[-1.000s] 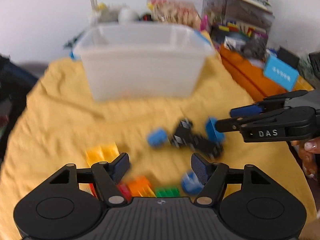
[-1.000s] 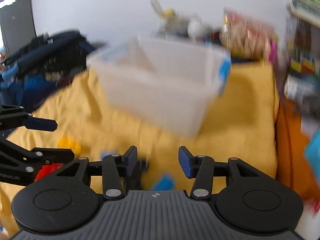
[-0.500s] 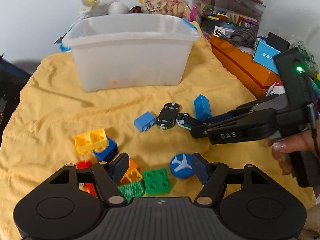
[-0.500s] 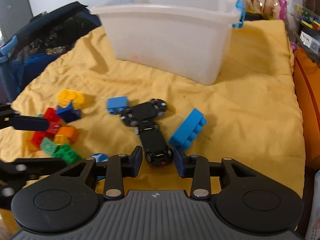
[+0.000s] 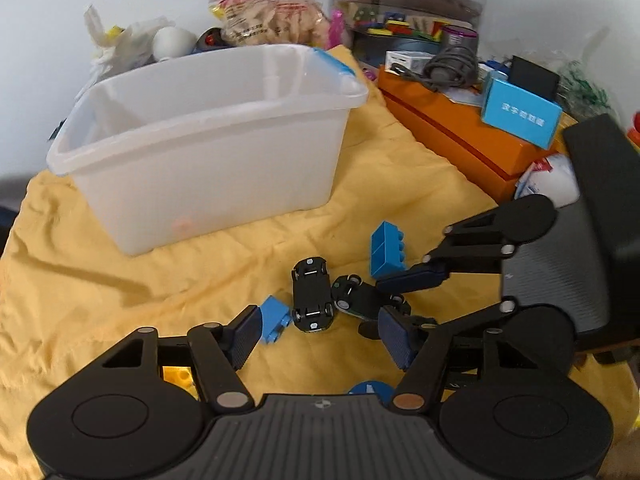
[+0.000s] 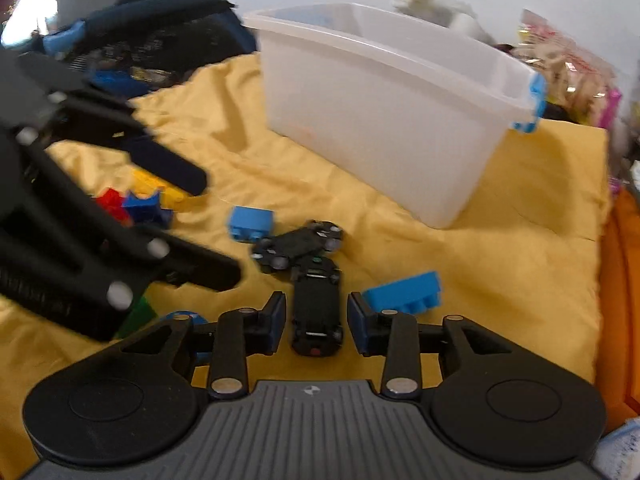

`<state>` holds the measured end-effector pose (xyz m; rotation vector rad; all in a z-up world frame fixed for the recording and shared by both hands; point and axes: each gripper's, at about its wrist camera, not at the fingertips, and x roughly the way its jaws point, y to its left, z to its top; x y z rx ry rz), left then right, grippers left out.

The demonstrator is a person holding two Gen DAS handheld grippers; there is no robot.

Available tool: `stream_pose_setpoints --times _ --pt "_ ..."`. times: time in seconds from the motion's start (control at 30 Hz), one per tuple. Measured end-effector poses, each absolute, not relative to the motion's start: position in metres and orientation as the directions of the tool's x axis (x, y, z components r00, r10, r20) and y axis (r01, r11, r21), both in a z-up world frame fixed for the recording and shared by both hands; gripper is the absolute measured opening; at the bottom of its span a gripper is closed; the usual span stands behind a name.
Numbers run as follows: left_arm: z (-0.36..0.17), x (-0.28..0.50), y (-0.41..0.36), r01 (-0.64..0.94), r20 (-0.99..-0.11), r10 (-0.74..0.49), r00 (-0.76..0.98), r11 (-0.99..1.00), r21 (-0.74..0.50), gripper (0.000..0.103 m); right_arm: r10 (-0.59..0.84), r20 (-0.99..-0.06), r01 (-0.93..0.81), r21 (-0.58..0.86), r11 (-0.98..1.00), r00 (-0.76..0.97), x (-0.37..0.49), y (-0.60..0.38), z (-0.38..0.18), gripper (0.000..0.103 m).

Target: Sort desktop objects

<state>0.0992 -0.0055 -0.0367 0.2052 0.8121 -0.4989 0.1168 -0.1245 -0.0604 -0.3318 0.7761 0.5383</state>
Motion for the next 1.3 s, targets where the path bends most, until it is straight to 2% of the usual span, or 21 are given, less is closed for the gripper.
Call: stream_pose_setpoints --times 0.13,0.2,0.23,0.47,0.53,0.6,0.7,0.87,1.03,1.3 --pt "-0.04 0.103 -0.009 0.53 -0.751 -0.353 0.557 0.848 -0.006 0.068 0.323 -0.749 -0.605 -0.127 0.786 0.578 0.121 -0.115 -0.071 0.036" --pt "-0.042 0.107 -0.013 0.53 -0.753 -0.359 0.551 0.848 -0.016 0.068 0.29 -0.753 -0.596 -0.164 0.786 0.59 0.123 -0.114 -0.078 0.023" --pt "-0.044 0.11 -0.016 0.531 -0.756 -0.363 0.545 0.847 -0.023 0.068 0.295 -0.752 -0.583 -0.144 0.799 0.59 0.125 -0.118 -0.077 0.02" --pt "-0.069 0.135 -0.045 0.529 -0.776 -0.323 0.542 0.848 0.017 0.061 0.303 -0.764 -0.43 0.037 0.902 0.57 0.116 -0.167 -0.066 0.02" --pt "-0.079 0.141 -0.052 0.52 -0.788 -0.274 0.551 0.851 0.068 0.043 0.299 -0.766 -0.395 0.064 0.917 0.569 0.109 -0.176 -0.066 0.02" --pt "-0.088 0.149 -0.05 0.496 -0.805 -0.241 0.542 0.865 0.074 0.032 0.288 -0.771 -0.372 0.072 0.925 0.568 0.104 -0.179 -0.069 0.02" --pt "-0.086 0.154 -0.041 0.476 -0.8 -0.269 0.537 0.879 0.024 0.02 0.279 -0.774 -0.362 0.069 0.93 0.569 0.096 -0.179 -0.07 0.02" --pt "-0.063 0.131 -0.025 0.492 -0.781 -0.348 0.518 0.868 -0.061 0.02 0.285 -0.765 -0.384 0.054 0.922 0.578 0.085 -0.175 -0.065 0.02" --pt "-0.04 0.074 0.006 0.449 -0.757 -0.454 0.469 0.861 -0.238 0.02 0.315 -0.757 -0.401 0.077 0.913 0.572 0.078 -0.175 -0.059 0.02" --pt "-0.079 0.017 0.037 0.267 -0.761 -0.519 0.39 0.854 -0.446 0.02 0.474 -0.75 -0.503 0.22 0.836 0.461 0.055 -0.166 -0.053 0.02"
